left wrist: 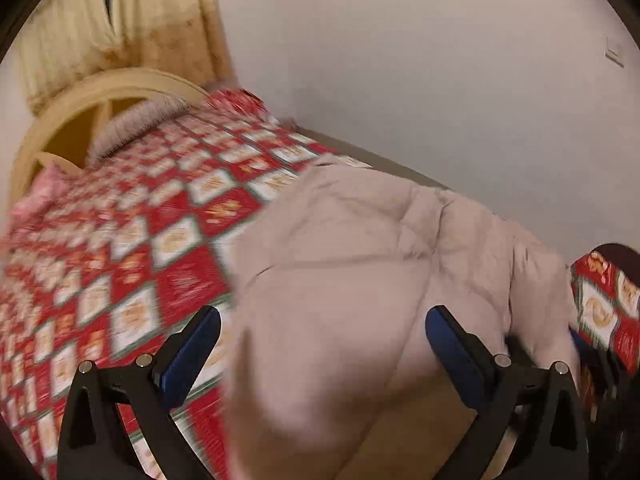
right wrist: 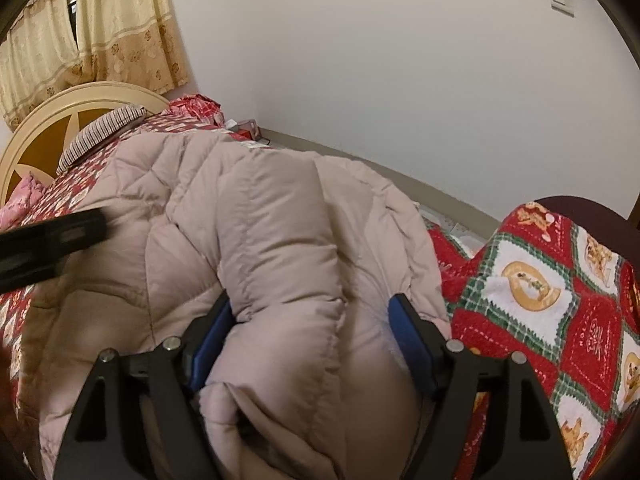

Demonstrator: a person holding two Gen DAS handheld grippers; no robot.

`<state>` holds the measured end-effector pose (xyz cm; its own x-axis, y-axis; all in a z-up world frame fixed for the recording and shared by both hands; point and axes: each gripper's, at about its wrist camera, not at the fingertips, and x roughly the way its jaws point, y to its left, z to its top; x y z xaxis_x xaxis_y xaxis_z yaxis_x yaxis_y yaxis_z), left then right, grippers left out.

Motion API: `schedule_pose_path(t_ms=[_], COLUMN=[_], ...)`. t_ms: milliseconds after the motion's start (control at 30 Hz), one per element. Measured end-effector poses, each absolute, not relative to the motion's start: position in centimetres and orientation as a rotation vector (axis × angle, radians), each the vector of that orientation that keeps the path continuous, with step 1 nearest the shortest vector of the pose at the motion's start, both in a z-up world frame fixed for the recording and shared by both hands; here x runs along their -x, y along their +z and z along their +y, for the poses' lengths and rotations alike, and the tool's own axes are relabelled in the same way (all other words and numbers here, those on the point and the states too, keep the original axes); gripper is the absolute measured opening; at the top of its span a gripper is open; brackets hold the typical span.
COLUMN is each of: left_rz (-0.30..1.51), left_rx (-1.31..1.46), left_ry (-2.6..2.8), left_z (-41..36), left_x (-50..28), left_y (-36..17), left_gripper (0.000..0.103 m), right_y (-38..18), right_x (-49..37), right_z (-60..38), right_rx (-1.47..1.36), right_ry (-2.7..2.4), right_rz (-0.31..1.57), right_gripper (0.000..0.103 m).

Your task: Fold large clothes

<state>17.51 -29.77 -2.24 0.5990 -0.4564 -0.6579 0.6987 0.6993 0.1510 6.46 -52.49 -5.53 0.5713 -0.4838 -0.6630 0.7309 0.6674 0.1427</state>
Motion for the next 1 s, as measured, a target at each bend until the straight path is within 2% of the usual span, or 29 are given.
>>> schedule_pose_path(t_ms=[200, 400, 500, 567, 867, 1000], left_rz=[0.527, 0.529, 0.527, 0.521, 0.506, 0.488], left_rx=[-0.493, -0.441, -0.416, -0.409, -0.383, -0.386], left_ry=[-0.668, -0.689, -0.693, -0.687, -0.693, -0.639], left_z=[-25.3, -21.7, -20.4, -19.6, -16.6, -15.5], left_x=[-11.8, -8.6, -7.4, -6.5, -2.5, -0.7], left_y=[-1.6, -1.0, -0.5, -0.2, 0.3, 1.2], left_gripper=[0.102, 0.102, 0.102, 0.102, 0.102, 0.102], right_y=[-4.9, -2.9, -1.6, -1.2, 0.1, 1.6], right_x=[-5.6, -1.5, 1.1, 2.3, 7.3, 9.6], right_z=[-52.3, -50.6, -48.8, -47.7, -44.8, -43.9], right_rx=[-0.462, -0.538, -0.514, -0.491, -0.360, -0.306], right_ry=[-0.737, -0.712, -0.682, -0.652, -0.572, -0.579], right_rz=[0.640, 0.592, 0.566, 0.579, 0.639, 0.608], right_gripper=[0.085, 0.090, 0.094, 0.101, 0.101, 0.101])
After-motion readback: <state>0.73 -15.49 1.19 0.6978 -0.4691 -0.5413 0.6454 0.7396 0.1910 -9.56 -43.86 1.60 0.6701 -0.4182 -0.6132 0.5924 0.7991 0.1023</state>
